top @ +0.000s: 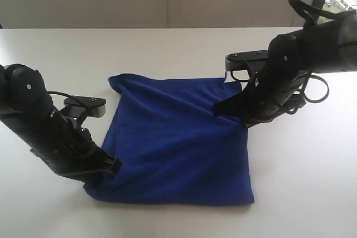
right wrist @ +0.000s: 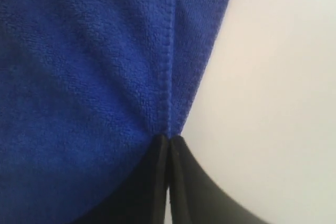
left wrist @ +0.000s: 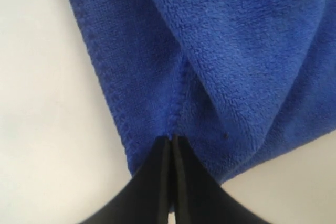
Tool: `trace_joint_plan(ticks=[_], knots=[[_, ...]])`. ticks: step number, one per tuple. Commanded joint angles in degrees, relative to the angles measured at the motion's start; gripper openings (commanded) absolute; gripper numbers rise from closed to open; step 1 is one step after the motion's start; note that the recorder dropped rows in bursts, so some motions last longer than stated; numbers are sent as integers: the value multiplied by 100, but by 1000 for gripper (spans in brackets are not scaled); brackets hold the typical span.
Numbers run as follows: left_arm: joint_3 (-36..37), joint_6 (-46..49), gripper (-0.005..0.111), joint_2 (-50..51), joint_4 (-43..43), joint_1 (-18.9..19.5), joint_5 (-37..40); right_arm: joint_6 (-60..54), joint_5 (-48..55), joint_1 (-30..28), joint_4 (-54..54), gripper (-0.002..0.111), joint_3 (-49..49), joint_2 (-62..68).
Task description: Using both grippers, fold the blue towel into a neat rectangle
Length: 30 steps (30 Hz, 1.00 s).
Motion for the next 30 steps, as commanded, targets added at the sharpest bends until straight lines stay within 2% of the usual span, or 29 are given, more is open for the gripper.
trace_joint_plan(ticks=[1,9,15,22,25,30], knots=[[48,-17,0,-52,-44,-20,97,67,15,-20,-86,0,11,114],[48,-184,0,-246,18,-20,55,65,80,-20,-159,0,11,201],[48,-683,0,-411,610,-20,76,65,4,-20,-172,0,11,394],[48,-708,0,-411,621,-20,86,65,-122,-20,-172,0,11,485],[48,-731,0,-411,621,-20,76,65,-122,-20,-172,8,11,485],[48,-742,0,-411,621,-20,76,84,-36,-20,-172,35,-10,233]])
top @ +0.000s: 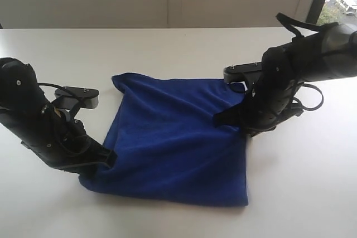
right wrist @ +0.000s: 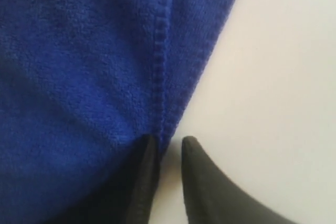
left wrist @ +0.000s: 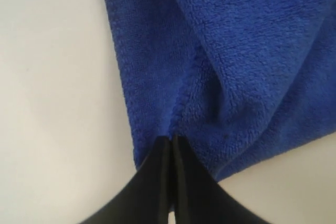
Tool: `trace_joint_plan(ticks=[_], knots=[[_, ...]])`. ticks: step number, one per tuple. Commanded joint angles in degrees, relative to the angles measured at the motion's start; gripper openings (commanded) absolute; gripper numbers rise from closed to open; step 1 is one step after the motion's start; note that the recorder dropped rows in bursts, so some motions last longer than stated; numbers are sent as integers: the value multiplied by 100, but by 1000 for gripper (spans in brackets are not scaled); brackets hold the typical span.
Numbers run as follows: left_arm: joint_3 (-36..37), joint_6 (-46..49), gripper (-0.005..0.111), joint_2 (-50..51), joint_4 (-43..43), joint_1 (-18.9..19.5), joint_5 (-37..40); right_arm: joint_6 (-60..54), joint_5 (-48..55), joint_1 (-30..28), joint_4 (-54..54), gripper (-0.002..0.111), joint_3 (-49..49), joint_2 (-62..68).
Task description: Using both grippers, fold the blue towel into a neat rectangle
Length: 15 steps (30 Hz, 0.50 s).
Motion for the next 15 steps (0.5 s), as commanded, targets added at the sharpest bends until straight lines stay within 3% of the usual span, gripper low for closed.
trace_joint_plan(ticks=[1,5,11,15], knots=[[48,-46,0,-61,13,-20,102,64,9,-20,-54,37,-12,-273],[48,-46,0,-61,13,-20,55,-36,-271,2,234,32,-12,-582],[48,-69,0,-61,13,-20,-11,-639,-513,104,588,1,0,-362],[48,-69,0,-61,13,-20,-53,-639,-526,104,588,0,11,-18]])
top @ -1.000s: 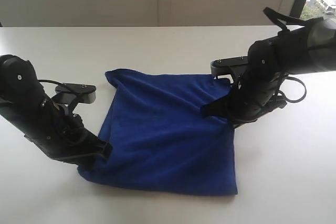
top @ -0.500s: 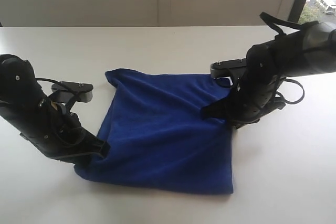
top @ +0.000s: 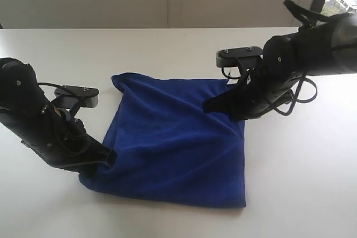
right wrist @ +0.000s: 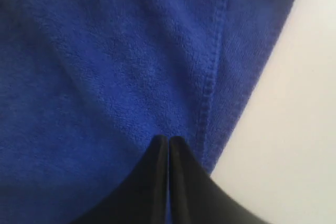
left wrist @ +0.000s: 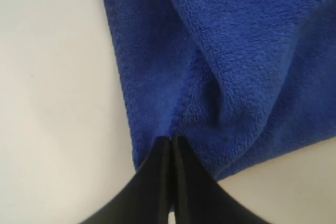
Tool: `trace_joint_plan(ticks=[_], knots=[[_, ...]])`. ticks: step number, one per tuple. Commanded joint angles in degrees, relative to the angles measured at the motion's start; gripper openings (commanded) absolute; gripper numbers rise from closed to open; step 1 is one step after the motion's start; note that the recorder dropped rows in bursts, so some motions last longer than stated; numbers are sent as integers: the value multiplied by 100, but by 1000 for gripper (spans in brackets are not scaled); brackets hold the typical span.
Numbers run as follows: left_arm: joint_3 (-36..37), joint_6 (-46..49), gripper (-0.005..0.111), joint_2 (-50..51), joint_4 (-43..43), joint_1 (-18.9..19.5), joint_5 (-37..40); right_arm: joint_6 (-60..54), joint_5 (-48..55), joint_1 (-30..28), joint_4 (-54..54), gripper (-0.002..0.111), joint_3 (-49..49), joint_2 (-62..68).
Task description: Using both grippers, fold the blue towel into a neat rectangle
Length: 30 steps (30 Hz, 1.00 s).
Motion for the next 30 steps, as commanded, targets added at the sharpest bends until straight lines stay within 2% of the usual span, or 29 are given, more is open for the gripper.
trace_joint_plan(ticks=[1,7,15,26,29,30], knots=[[48,-48,0,-61,-21,-20,22,-84,-54,-5,26,0,11,365],[48,-163,0,-61,130,-20,43,25,8,-5,26,0,11,487],[48,-2173,0,-61,2008,-20,443,25,46,-5,5,0,11,487],[48,-2642,1,-61,2059,-20,625,14,80,-5,5,0,11,487],[48,-2631,14,-61,2049,-20,696,14,80,-5,5,0,11,487],[48,-2631,23,-61,2037,-20,696,14,80,-5,5,0,11,487]])
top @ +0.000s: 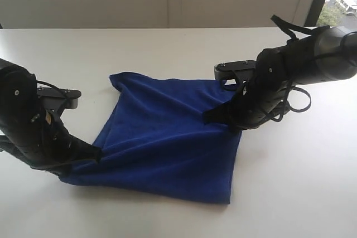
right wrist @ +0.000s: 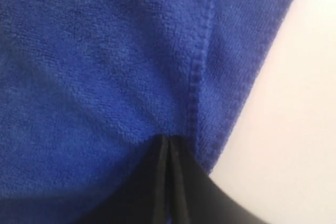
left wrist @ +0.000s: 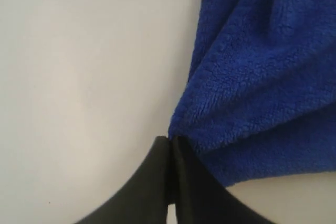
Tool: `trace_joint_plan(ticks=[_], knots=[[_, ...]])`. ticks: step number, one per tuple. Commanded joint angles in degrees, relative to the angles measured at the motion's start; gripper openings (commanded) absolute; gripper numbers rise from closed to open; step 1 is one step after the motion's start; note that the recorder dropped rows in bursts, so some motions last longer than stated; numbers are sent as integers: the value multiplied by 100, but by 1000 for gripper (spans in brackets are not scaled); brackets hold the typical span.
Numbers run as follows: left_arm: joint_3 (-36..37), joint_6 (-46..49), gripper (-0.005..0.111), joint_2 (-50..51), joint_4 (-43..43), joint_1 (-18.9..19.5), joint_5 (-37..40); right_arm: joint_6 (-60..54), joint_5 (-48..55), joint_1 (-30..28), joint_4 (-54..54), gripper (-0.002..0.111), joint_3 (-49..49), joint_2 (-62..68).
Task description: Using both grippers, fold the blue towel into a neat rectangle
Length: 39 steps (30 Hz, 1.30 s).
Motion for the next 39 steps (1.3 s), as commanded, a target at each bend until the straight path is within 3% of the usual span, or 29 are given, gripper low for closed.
trace_joint_plan(ticks=[1,5,8,12,16,18,21,24,26,31,39], knots=[[48,-67,33,-61,72,-20,292,16,123,-5,-6,0,24,71],[48,-57,85,-61,72,-20,253,16,123,-5,-6,0,24,71],[48,-27,96,-61,72,-20,226,16,123,-5,-6,0,24,71],[-95,-20,93,-103,72,-20,78,16,123,-5,-6,0,24,71],[-238,-20,87,-238,59,-20,-901,16,109,-5,-6,0,24,71],[-238,-20,76,-148,59,-20,-1135,16,109,-5,-6,0,24,71],[-238,109,49,200,49,-20,-1194,16,86,-5,-6,0,24,71],[-238,109,38,374,-18,-20,-1335,16,75,-5,-6,0,24,71],[-238,119,39,372,-41,-33,-1438,16,60,-5,-6,0,24,71],[-238,243,55,372,-63,-81,-1554,16,47,-5,-6,0,24,71],[-238,305,56,431,-63,-359,-1716,16,-4,-5,-6,0,24,71]])
